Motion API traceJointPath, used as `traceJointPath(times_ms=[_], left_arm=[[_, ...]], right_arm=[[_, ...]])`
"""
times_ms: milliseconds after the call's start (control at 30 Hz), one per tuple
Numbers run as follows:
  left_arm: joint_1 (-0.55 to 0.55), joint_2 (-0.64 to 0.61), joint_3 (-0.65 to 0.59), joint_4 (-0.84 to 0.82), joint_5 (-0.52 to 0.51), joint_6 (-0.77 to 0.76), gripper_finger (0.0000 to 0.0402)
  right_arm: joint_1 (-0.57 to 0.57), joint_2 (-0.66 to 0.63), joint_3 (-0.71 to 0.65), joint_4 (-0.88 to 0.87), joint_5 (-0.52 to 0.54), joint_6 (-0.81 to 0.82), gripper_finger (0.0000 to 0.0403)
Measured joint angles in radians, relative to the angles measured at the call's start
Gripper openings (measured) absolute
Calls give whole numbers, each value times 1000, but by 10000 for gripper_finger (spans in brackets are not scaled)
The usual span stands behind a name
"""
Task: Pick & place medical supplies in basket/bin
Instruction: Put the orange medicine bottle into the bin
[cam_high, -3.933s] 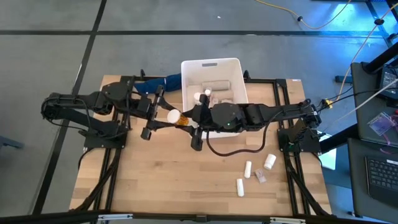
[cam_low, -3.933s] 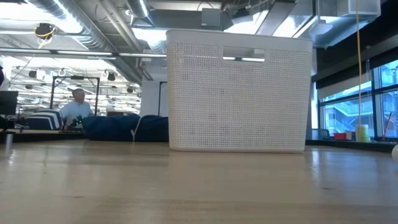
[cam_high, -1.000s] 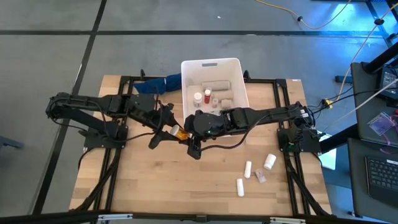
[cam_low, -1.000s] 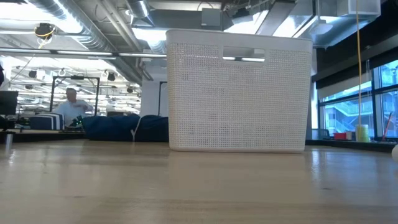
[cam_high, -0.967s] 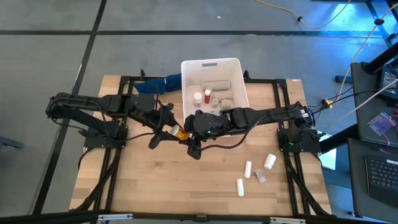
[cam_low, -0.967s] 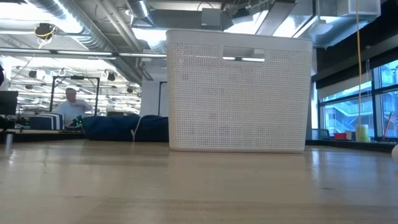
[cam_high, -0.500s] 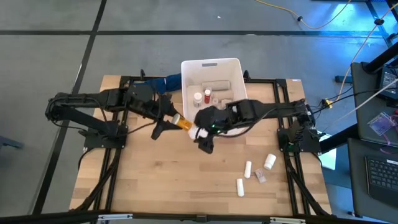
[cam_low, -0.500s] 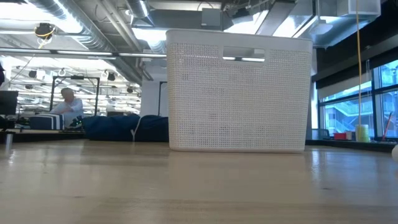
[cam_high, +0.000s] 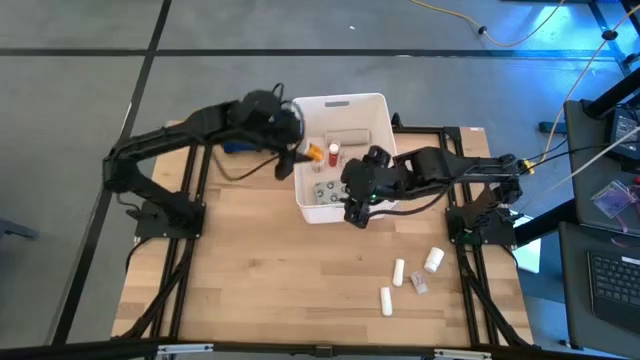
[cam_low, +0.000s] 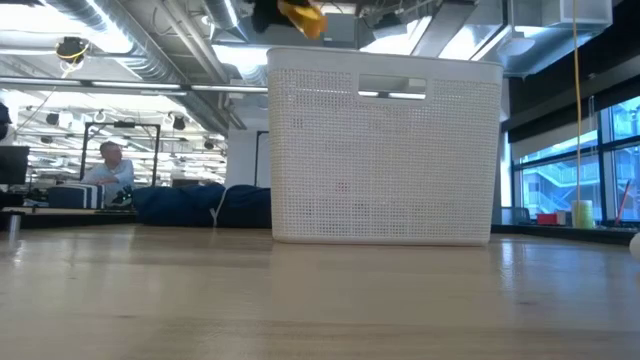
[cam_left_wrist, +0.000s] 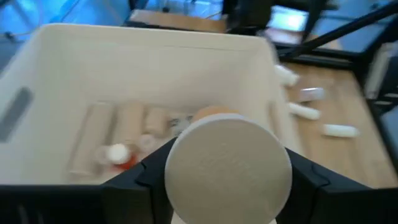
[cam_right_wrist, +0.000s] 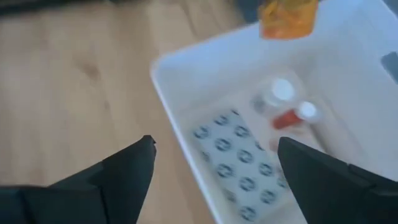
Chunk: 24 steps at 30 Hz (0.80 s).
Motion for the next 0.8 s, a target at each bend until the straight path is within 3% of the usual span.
traceJointPath(times_ms=[100,233,500,800], left_arm=[[62,84,98,-66,0,41,195],[138,193,203,-120,-2,93,189],[244,429,405,-240,-25,138,193],[281,639,584,-354,-144,152,192]], right_arm=[[-25,-19,-43,-16,21,-44,336],[-92,-95,-208,27,15,-89,336],[-269,-418,-544,303,-84,-201,336],[-392,-662,-689,541,-88,-393,336]])
